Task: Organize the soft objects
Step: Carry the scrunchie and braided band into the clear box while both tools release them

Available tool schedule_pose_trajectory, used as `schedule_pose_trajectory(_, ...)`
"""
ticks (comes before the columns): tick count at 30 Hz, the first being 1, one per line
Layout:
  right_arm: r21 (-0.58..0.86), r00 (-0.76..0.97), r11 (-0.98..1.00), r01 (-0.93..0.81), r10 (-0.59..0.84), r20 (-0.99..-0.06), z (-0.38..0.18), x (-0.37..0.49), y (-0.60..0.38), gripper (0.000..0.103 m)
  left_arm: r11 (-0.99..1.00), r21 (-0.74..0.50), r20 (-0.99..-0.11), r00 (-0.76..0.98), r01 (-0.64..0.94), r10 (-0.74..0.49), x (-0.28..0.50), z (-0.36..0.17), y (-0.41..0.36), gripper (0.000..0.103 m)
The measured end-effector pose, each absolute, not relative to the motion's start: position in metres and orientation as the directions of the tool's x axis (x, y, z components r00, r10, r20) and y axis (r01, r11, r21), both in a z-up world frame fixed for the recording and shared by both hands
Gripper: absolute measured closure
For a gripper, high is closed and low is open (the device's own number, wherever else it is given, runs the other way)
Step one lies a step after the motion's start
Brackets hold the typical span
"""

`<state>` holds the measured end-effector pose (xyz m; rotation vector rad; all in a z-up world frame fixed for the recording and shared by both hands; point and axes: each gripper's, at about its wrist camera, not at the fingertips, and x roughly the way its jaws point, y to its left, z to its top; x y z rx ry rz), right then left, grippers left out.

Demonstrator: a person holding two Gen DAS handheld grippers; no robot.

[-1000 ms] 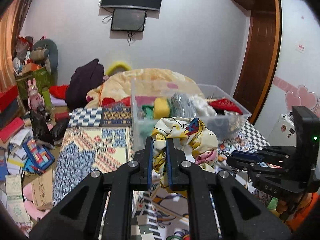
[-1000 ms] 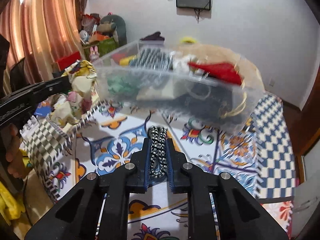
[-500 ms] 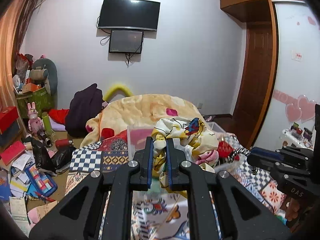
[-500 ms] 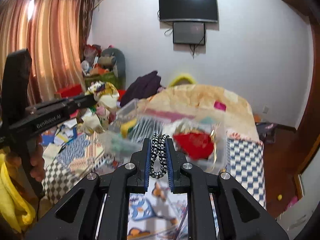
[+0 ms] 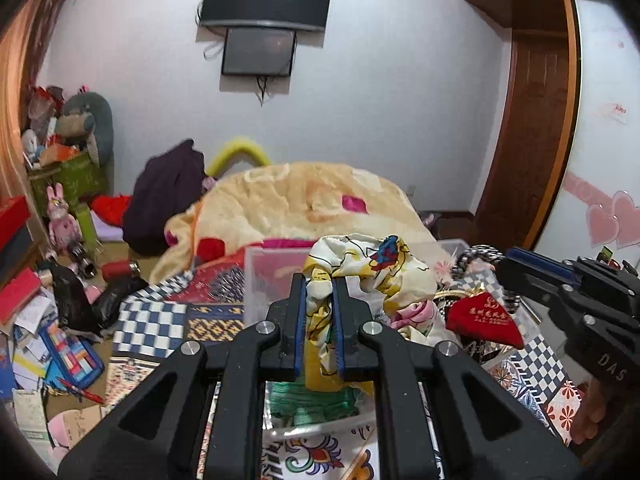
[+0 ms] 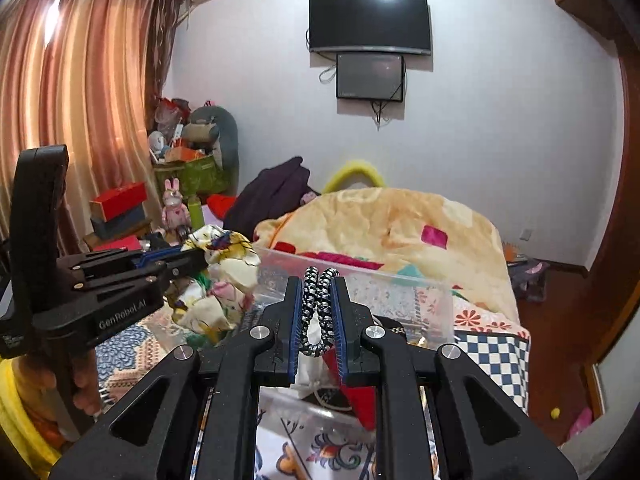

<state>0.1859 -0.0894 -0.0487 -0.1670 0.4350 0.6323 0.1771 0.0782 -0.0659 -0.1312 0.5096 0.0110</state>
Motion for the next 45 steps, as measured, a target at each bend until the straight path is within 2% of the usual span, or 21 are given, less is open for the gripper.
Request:
schedule_pose_trajectory(7,-0.007,0.673,0.801,-0.599,0.499,-0.546,-0.08,0.206,-0.08,0.089,0.993,-0.117,-0.568,0.822,-0.033,-0.039,0.198,-0.09,0.075,0.092)
schedule_pose_trajectory(10,-0.007,0.664,0.8,-0.6,0.493,-0.561,-0.085,0.206,-0.081,0.084,0.992,-0.123,-0.582,0.812,-0.031,-0.047,0.198,-0.093,0.075,0.076)
schedule_pose_trajectory(12,-0.024,0.673,0.802,-0.597,0.484,-0.559,-0.084,0.205,-0.082,0.058,0.99,-0.135,-0.578,0.815,-0.029,-0.055,0.196,-0.092,0.076,0.065)
schedule_pose_trajectory(14,-0.043,0.687,0.808,-0.588,0.471,-0.553,-0.083,0.201,-0.082,0.048,0.988,-0.151,-0.569,0.82,-0.03,-0.062,0.19,-0.09,0.078,0.057)
schedule_pose_trajectory(15,-0.053,0.694,0.809,-0.585,0.466,-0.548,-0.082,0.2,-0.083,0.047,0.986,-0.163,-0.562,0.824,-0.033,-0.065,0.187,-0.088,0.08,0.05)
schedule_pose_trajectory(17,-0.061,0.698,0.81,-0.583,0.461,-0.548,-0.079,0.199,-0.084,0.047,0.983,-0.179,-0.552,0.831,-0.047,-0.061,0.181,-0.085,0.083,0.041)
schedule_pose_trajectory(20,-0.047,0.698,0.814,-0.58,0.466,-0.544,-0.073,0.198,-0.089,0.043,0.974,-0.222,-0.53,0.844,-0.044,-0.083,0.171,-0.078,0.088,0.041)
schedule_pose_trajectory(25,-0.025,0.709,0.81,-0.587,0.498,-0.5,-0.051,0.184,-0.105,0.043,0.987,-0.157,-0.467,0.883,-0.033,-0.045,0.147,-0.052,0.078,0.04)
schedule_pose_trajectory(31,0.002,0.742,0.806,-0.591,0.545,-0.39,-0.015,0.153,-0.125,0.042,0.989,-0.143,-0.375,0.924,0.025,-0.078,0.111,-0.014,0.064,0.04)
schedule_pose_trajectory(34,0.012,0.753,0.802,-0.597,0.566,-0.336,0.003,0.136,-0.135,0.041,0.991,-0.129,-0.322,0.943,0.045,-0.085,0.09,0.006,0.057,0.03)
schedule_pose_trajectory(36,0.008,0.763,0.802,-0.597,0.571,-0.302,0.013,0.124,-0.141,0.041,0.991,-0.122,-0.286,0.954,0.051,-0.084,0.077,0.018,0.054,0.017)
schedule_pose_trajectory(38,0.009,0.771,0.803,-0.597,0.576,-0.27,0.023,0.113,-0.147,0.037,0.992,-0.118,-0.245,0.966,0.054,-0.082,0.062,0.03,0.052,0.01)
schedule_pose_trajectory(41,0.016,0.782,0.806,-0.592,0.579,-0.232,0.032,0.101,-0.153,0.022,0.993,-0.106,-0.206,0.975,0.059,-0.08,0.046,0.042,0.047,0.004)
schedule_pose_trajectory(45,0.026,0.789,0.808,-0.588,0.581,-0.202,0.039,0.093,-0.158,0.017,0.995,-0.079,-0.168,0.984,0.055,-0.068,0.028,0.053,0.04,0.001)
